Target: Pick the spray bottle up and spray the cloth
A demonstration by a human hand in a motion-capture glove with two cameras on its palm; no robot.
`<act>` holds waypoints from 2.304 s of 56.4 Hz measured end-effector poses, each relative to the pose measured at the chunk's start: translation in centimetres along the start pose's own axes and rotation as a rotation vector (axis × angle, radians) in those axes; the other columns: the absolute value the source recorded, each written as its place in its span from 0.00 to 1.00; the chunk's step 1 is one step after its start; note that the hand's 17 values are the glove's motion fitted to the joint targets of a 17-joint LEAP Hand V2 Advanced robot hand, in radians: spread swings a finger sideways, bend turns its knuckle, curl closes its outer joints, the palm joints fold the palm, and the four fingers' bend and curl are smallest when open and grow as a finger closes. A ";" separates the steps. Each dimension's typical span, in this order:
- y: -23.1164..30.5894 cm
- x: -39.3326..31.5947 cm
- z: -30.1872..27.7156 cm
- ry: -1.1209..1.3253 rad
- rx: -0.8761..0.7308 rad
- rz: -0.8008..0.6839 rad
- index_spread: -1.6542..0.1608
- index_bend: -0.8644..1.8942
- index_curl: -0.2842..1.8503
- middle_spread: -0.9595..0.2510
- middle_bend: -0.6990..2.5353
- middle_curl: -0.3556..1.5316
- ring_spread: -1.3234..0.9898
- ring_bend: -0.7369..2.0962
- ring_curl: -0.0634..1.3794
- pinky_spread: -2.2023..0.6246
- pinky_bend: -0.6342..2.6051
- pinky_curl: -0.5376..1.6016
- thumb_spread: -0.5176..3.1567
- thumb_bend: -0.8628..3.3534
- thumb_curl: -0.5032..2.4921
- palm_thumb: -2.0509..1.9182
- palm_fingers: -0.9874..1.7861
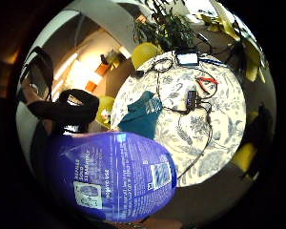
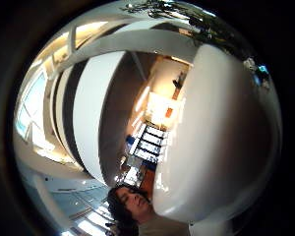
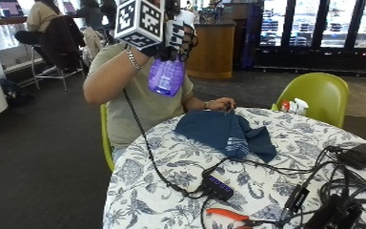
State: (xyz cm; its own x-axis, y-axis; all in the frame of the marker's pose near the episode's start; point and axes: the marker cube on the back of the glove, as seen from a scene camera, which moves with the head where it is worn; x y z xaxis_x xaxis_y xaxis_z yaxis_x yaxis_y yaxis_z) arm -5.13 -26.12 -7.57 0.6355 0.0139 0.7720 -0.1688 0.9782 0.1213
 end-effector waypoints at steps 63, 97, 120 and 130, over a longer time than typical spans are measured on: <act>2.1 12.9 24.1 0.752 -0.961 0.605 0.77 0.41 0.40 0.68 0.38 0.47 0.51 0.46 0.38 0.70 0.34 0.45 0.24 0.20 0.42 0.77 0.83; -11.1 1.2 34.7 -0.327 -0.249 -0.059 0.77 0.40 0.41 0.68 0.38 0.47 0.51 0.45 0.38 0.70 0.34 0.45 0.24 0.20 0.42 0.77 0.83; -8.4 5.9 44.5 -0.419 -0.155 -0.186 0.77 0.40 0.41 0.68 0.37 0.47 0.51 0.45 0.38 0.69 0.33 0.45 0.25 0.20 0.42 0.76 0.83; -9.7 5.2 46.9 -0.429 -0.153 -0.211 0.76 0.39 0.41 0.67 0.37 0.47 0.51 0.46 0.38 0.68 0.34 0.45 0.25 0.20 0.42 0.76 0.83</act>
State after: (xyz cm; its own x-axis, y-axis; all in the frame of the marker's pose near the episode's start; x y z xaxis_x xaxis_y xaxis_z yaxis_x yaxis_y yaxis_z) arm -35.50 -45.25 24.50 0.2710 -0.2430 0.9314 0.0631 0.9700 0.2347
